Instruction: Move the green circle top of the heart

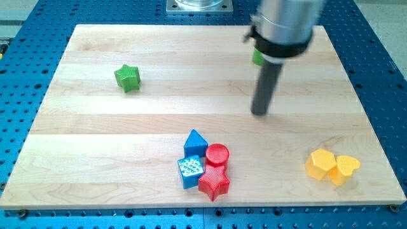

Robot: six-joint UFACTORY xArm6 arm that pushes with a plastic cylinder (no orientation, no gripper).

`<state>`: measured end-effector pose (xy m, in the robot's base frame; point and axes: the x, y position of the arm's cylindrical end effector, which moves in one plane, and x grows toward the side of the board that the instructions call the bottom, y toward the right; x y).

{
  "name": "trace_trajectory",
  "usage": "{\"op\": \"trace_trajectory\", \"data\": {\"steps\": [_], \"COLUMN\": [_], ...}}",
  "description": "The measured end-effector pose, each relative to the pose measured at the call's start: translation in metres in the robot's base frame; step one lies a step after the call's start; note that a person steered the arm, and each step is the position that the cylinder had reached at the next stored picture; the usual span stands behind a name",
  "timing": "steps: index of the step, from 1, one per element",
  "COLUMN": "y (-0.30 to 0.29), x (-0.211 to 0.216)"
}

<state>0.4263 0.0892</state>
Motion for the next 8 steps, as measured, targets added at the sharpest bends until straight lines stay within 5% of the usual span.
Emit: {"op": "trace_trajectory", "data": {"steps": [2,3,5,6,7,8], "y": [-0.057,0.019,0.098,0.082,0.111,0.117], "x": [-0.131,-0.155,-0.06,-0.083,-0.052,0.02]}}
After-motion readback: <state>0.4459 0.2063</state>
